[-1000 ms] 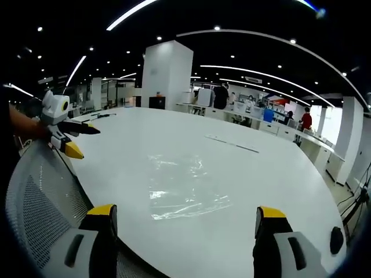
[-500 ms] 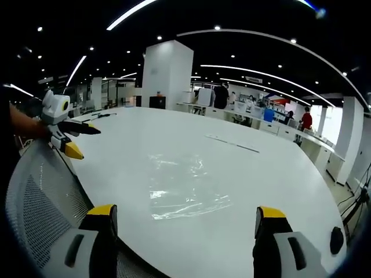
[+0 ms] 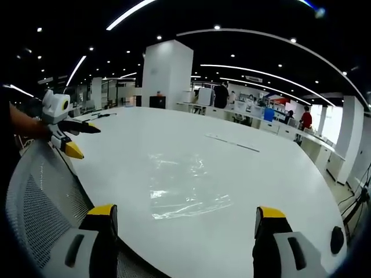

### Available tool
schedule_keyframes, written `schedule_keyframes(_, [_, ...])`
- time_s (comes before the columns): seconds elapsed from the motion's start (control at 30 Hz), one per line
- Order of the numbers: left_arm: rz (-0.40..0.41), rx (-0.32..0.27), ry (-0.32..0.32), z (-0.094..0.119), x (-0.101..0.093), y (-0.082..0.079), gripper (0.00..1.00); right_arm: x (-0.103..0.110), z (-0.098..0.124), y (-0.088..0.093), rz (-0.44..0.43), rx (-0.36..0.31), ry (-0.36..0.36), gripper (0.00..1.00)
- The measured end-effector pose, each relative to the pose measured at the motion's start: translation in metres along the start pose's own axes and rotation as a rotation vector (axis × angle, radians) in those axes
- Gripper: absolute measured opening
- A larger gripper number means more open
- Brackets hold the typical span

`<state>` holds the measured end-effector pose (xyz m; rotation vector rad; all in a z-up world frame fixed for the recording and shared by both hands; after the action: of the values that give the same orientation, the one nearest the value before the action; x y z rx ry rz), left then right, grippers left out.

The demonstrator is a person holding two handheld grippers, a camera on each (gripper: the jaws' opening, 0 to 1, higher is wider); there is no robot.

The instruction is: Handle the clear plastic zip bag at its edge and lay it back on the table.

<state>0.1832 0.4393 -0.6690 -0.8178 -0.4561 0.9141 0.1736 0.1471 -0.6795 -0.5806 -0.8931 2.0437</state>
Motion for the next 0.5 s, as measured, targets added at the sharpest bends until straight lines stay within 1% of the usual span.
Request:
schedule_keyframes(0.23, [0.004,0.0,-0.001,0.0008,-0.0008,-0.0015,0.96,0.0,0.0,-0.0004,-0.002,-0.002,-0.001,0.99])
schedule_keyframes(0.4, [-0.001,0.001,0.001,0.0025,-0.0043,-0.0056,0.96,-0.0001,0.0003,-0.0006,-0.002,-0.002,0.0,0.99])
schedule_keyframes(0.5, [-0.006,0.0,-0.004,0.0035,-0.0032,-0.0071,0.96,-0.0001,0.0006,-0.0007,-0.003,-0.002,0.001,0.99])
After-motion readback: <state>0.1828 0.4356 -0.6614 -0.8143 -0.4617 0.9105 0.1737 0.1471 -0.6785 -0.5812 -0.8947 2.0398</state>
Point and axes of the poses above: the point that each gripper's makers call its tool centre point, and the gripper's own axes: z roughly backward along the fingers, x roughly to its left, y roughly out of its underside, the point moved 2 cm from there along z, roughly backward along the fingers, and after that the axes turned 13 degrees about x, right-handed, at the moved point
